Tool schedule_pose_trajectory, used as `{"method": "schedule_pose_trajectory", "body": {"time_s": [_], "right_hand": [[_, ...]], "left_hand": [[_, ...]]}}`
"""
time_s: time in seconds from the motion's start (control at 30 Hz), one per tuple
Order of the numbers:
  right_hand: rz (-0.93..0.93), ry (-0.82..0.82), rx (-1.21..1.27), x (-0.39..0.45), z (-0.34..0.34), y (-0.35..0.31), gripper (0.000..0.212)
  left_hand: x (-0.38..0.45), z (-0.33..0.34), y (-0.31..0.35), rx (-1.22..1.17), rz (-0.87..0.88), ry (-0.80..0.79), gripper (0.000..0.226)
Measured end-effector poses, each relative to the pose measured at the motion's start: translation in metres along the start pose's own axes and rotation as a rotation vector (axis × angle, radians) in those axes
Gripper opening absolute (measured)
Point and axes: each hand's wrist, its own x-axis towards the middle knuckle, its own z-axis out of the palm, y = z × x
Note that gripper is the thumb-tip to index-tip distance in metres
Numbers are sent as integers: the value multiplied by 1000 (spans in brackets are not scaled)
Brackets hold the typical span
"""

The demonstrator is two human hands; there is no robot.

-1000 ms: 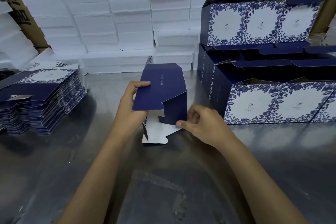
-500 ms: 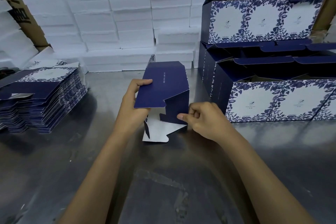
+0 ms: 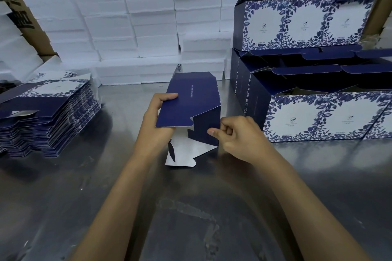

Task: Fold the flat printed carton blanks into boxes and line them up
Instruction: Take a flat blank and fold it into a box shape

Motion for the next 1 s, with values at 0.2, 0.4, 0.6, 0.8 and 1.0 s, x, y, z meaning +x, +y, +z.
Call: {"method": "schedule_pose_trajectory", "body": {"time_s": [0.2,0.4,0.6,0.8,1.0], "right_hand": [[-72,109,63,1,-5,-7,51],[-61,122,97,-1,-8,-12,49],[-64,140,155,-2,-12,-15,44],[-28,349,438,-7,-19,-31,18],[-65,110,405,-8,-10,-29,41]], "left_hand": [[0,1,0,2,-5,0,44],[-4,5,2,-7,-18,10,47],[-6,7,4,-23,-32,8,49],[-7,15,7,-5,-13,-75,57],[-5,11,6,12,-65,-270,88]]}}
